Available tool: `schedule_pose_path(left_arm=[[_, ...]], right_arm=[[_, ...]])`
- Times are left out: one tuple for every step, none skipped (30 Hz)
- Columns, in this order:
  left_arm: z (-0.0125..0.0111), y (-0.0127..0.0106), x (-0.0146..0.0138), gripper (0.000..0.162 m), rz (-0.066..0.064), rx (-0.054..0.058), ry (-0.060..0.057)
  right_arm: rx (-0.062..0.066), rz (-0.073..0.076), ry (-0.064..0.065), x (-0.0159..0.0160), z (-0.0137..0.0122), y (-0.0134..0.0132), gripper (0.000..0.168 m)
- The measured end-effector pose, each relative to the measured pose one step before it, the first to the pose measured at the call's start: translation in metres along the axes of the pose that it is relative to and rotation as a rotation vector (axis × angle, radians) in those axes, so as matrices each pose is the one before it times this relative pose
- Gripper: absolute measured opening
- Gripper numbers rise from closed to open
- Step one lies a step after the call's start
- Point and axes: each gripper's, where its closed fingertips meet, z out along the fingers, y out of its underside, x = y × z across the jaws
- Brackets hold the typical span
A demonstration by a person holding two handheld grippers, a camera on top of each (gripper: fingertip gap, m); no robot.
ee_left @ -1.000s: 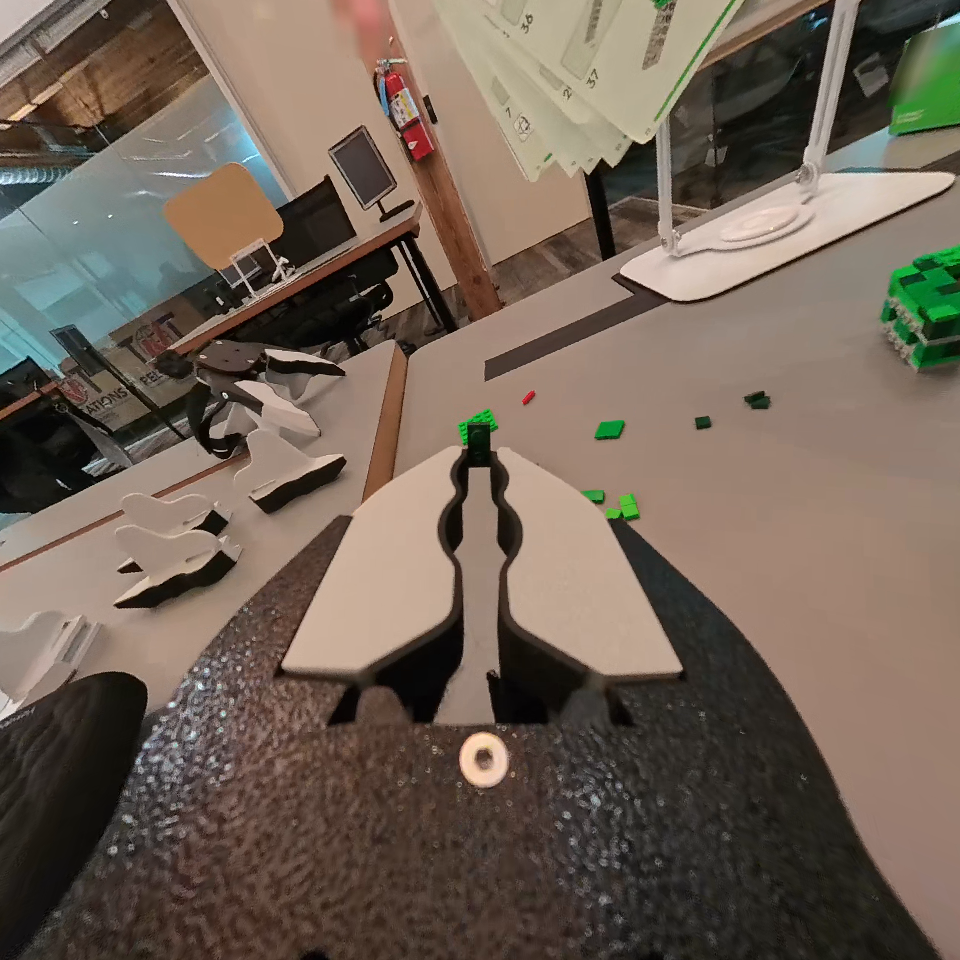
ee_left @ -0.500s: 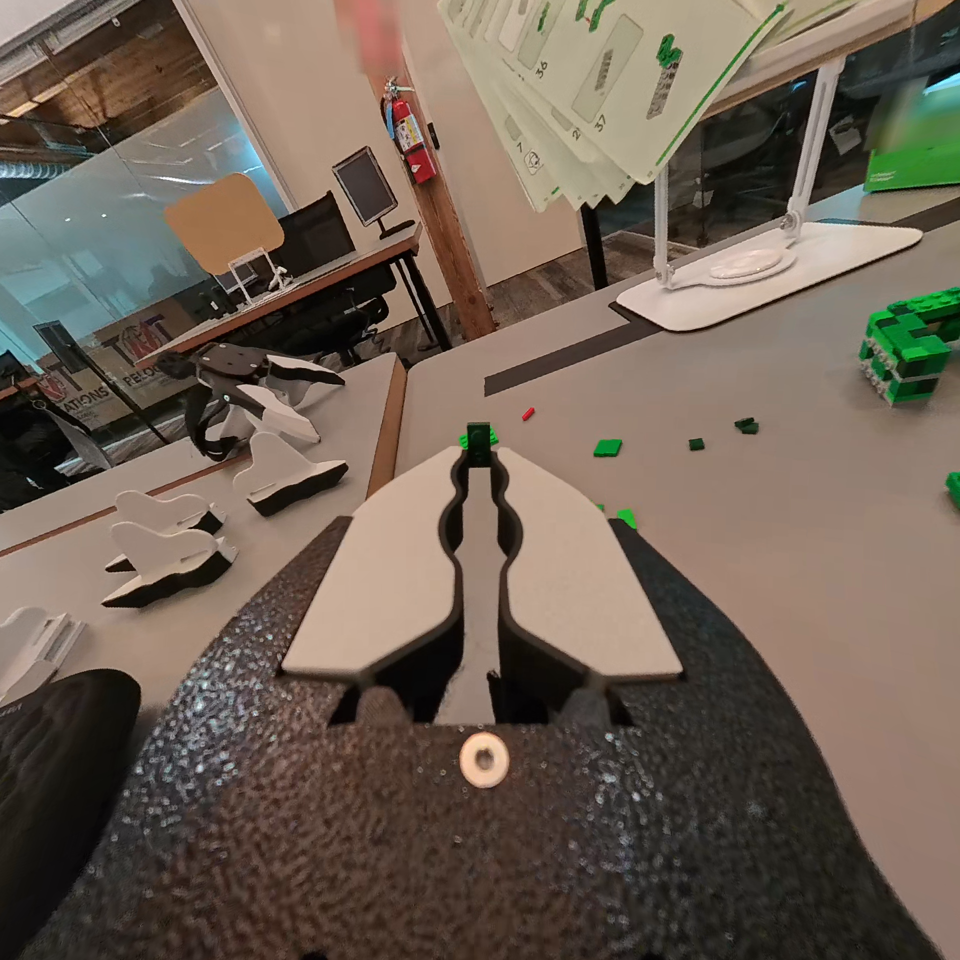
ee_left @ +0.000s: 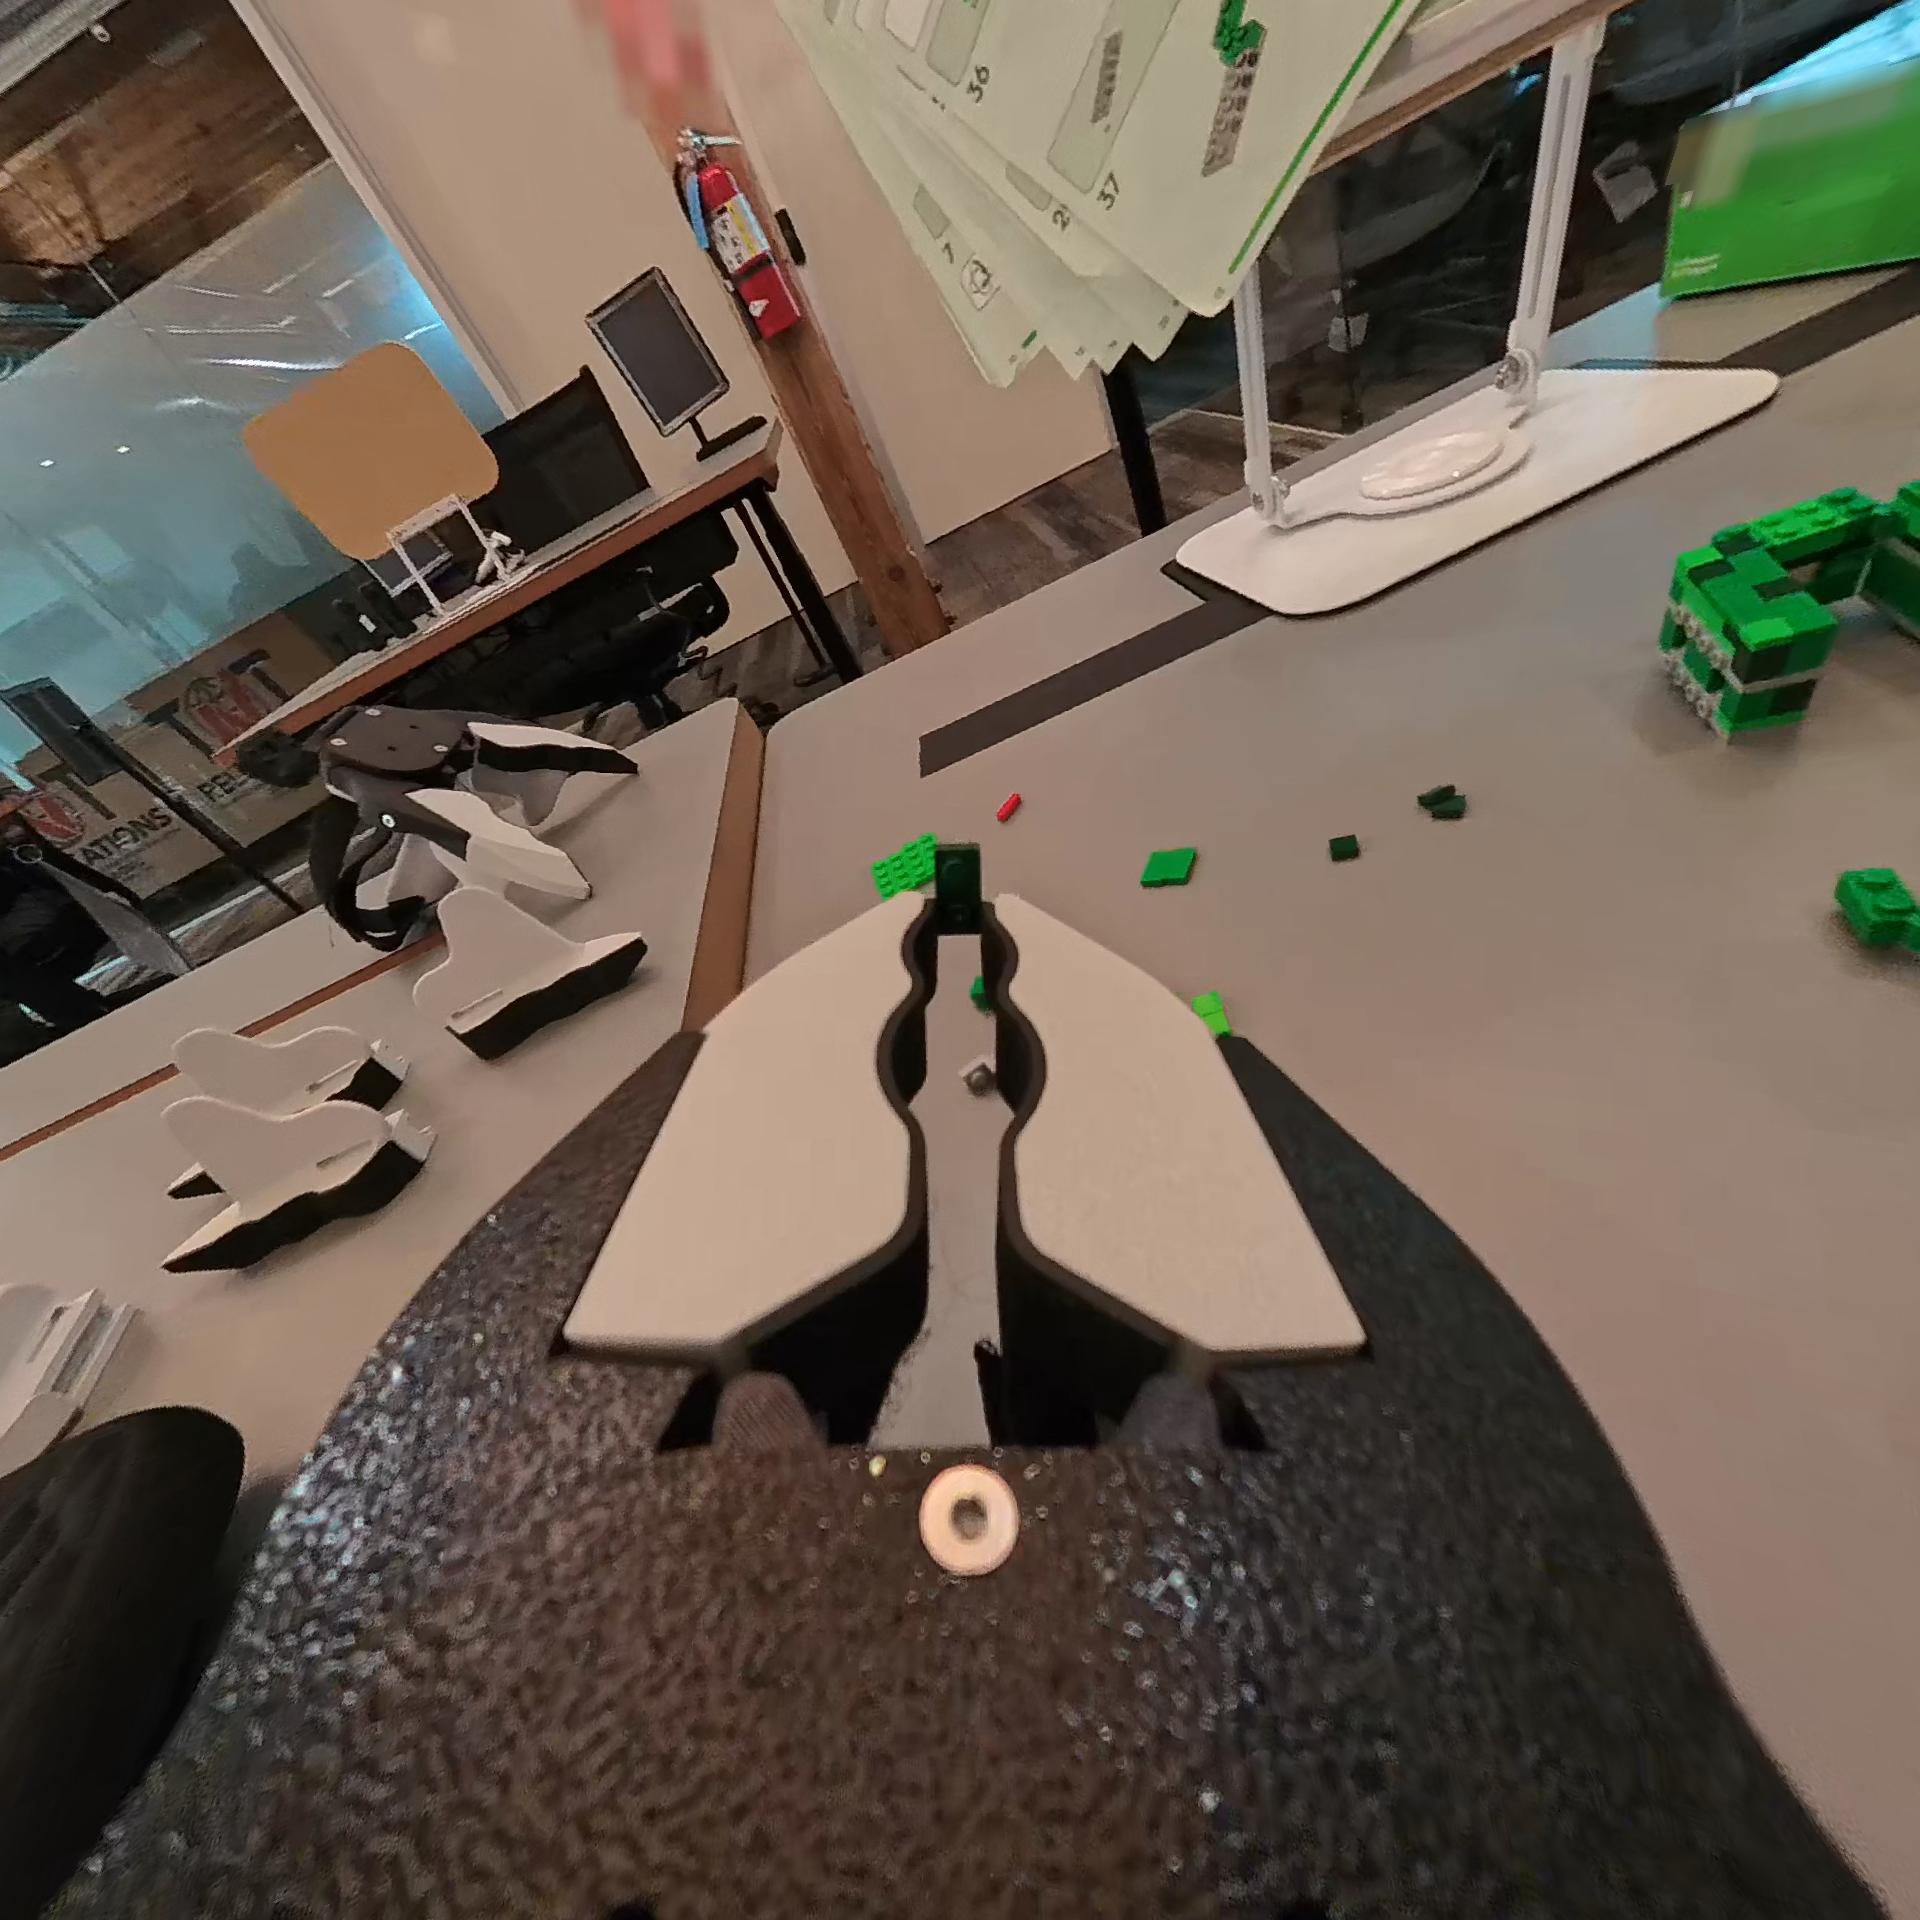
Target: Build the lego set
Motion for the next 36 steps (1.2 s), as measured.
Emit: schedule_pose_path(left_arm=[[0.00068,0.00063,0.0017,0.007,0.0076,-0.0056,0.0062],[0.00062,0.00063,0.00142,0.007,0.0074,-0.0059,0.0057],[0.00052,0.00065,0.00137,0.007,0.0067,-0.0058,0.0055],[0.00048,0.00038,0.0011,0.007,0.005,-0.0041,0.005],[0.00029,0.00025,0.00094,0.007,0.0027,-0.002,0.0042],[0.00019,0.00006,0.00058,0.007,0.0012,-0.0012,0.0024],[0.00022,0.00032,0.00052,0.007,0.0,-0.0016,0.0031],[0.00026,0.00015,0.00042,0.007,-0.0006,-0.0006,0.0031],[0.00006,0.00007,0.00052,0.007,-0.0007,-0.0002,0.0045],[0.00011,-0.00016,0.00094,0.007,-0.0004,0.0005,0.0075],[0.00004,-0.00051,0.00118,0.007,-0.001,0.0022,0.0083],[0.00006,-0.00072,0.00156,0.007,-0.0017,0.0036,0.01],[0.00024,-0.00092,0.00247,0.007,-0.0005,0.0038,0.0151],[0.00054,-0.00133,0.0038,0.007,0.003,0.0049,0.0234],[0.0006,-0.00229,0.00663,0.007,0.009,0.0114,0.0411],[0.0007,-0.00344,0.01017,0.007,0.0154,0.0192,0.064],[0.00066,-0.00471,0.01303,0.007,0.0176,0.0265,0.0816],[0.00088,-0.0053,0.01456,0.007,0.0152,0.0283,0.0904],[0.00136,-0.0049,0.01356,0.007,0.011,0.024,0.0825],[0.00153,-0.00424,0.01377,0.007,0.0012,0.0171,0.0882],[0.00194,-0.00289,0.01305,0.007,-0.013,0.0069,0.0885],[0.0021,-0.00147,0.01197,0.007,-0.0206,-0.0038,0.0861],[0.00213,-0.00066,0.0111,0.007,-0.0216,-0.0116,0.0808],[0.00202,-0.00013,0.00788,0.007,-0.0128,-0.0153,0.0544],[0.00197,-0.00022,0.00571,0.007,-0.0063,-0.0161,0.0356],[0.00183,-0.00006,0.00349,0.007,-0.001,-0.0149,0.0189],[0.00174,0.0005,0.00237,0.007,-0.0004,-0.0161,0.0111],[0.00174,0.00138,0.0021,0.007,-0.0018,-0.0178,0.0123],[0.00169,0.00195,0.00206,0.007,-0.0037,-0.0175,0.0141],[0.00175,0.00219,0.00144,0.007,-0.0058,-0.0164,0.0121],[0.00158,0.00267,0.00076,0.007,-0.003,-0.0164,0.0069],[0.00129,0.00304,0.00059,0.007,-0.0034,-0.0179,0.0062],[0.0012,0.00282,0.00054,0.007,-0.0043,-0.0164,0.0062],[0.00106,0.00223,0.00039,0.007,-0.0036,-0.0132,0.005],[0.00098,0.00156,0.0007,0.007,-0.0029,-0.0096,0.0063],[0.00081,0.00104,0.00087,0.007,-0.0031,-0.0067,0.007]], right_arm=[[-0.0128,-0.0021,-0.0058,-0.00065,0.00149,0.00052,0.0],[-0.0099,-0.0039,-0.0082,-0.001,0.00116,0.00045,0.0],[-0.0058,-0.0018,-0.0106,-0.00148,0.00091,0.00046,0.0],[-0.0018,0.0,-0.0118,-0.00177,0.00075,0.00011,0.0],[0.0019,-0.0003,-0.0147,-0.00246,0.00051,-0.00023,0.0],[0.0017,0.0011,-0.0184,-0.00343,0.00074,-0.00011,0.0],[0.0072,-0.0027,-0.03,-0.0057,0.00038,-0.00087,0.0],[0.0113,-0.0064,-0.0579,-0.01007,-0.00039,-0.00158,0.0],[0.012,-0.0053,-0.0609,-0.00983,-0.00125,-0.0018,0.0],[0.0182,-0.018,-0.0389,-0.00474,-0.00284,-0.0024,0.0],[0.0234,-0.0372,-0.0169,0.00066,-0.00475,-0.003,0.0],[0.0192,-0.04,0.001,0.00574,-0.00615,-0.00277,0.0],[0.0154,-0.0396,-0.0097,0.00638,-0.00641,-0.00297,0.001],[0.016,-0.048,-0.0424,0.00198,-0.00535,-0.00387,0.013],[0.0075,-0.047,-0.0476,0.00077,-0.00391,-0.00318,0.023],[-0.0008,-0.0463,-0.0452,0.00027,-0.00162,-0.00182,0.029],[-0.0046,-0.0412,-0.042,0.0003,0.00078,-0.00049,0.033],[-0.0105,-0.0283,-0.0338,0.00114,0.00265,0.00113,0.035],[-0.0192,-0.0258,-0.0442,-0.00129,0.00392,0.00238,0.038],[-0.0251,-0.0262,-0.0296,-0.00009,0.00453,0.00366,0.04],[-0.0286,-0.0321,-0.0179,0.00085,0.00465,0.00454,0.04],[-0.0234,-0.0396,-0.0173,0.00002,0.00468,0.00416,0.04],[-0.0144,-0.0397,-0.0024,0.00139,0.00428,0.00321,0.039],[-0.0058,-0.0361,-0.0053,0.00052,0.00374,0.00214,0.039],[0.0023,-0.0278,-0.0149,-0.001,0.00331,0.00064,0.037],[0.0069,-0.0176,-0.0111,-0.00055,0.00254,-0.00033,0.035],[0.0059,-0.014,-0.0128,-0.00082,0.0019,-0.00074,0.034],[0.0065,-0.0182,-0.0077,-0.00048,0.00102,-0.00112,0.032],[0.0096,-0.0232,-0.001,0.00019,0.00029,-0.00182,0.031],[0.0097,-0.0249,0.0024,0.00063,-0.00031,-0.0023,0.03],[0.0092,-0.0215,0.0016,0.00063,-0.0007,-0.00252,0.03],[0.008,-0.013,-0.0042,0.00035,-0.0008,-0.00278,0.031],[0.004,-0.0012,-0.0134,-0.00044,-0.00045,-0.00227,0.031],[-0.0069,0.0079,-0.017,-0.00031,0.00061,-0.00074,0.031],[-0.0179,0.0097,-0.0218,-0.00089,0.00144,0.00102,0.034],[-0.0207,0.0108,-0.0247,-0.00148,0.00194,0.00139,0.035]])
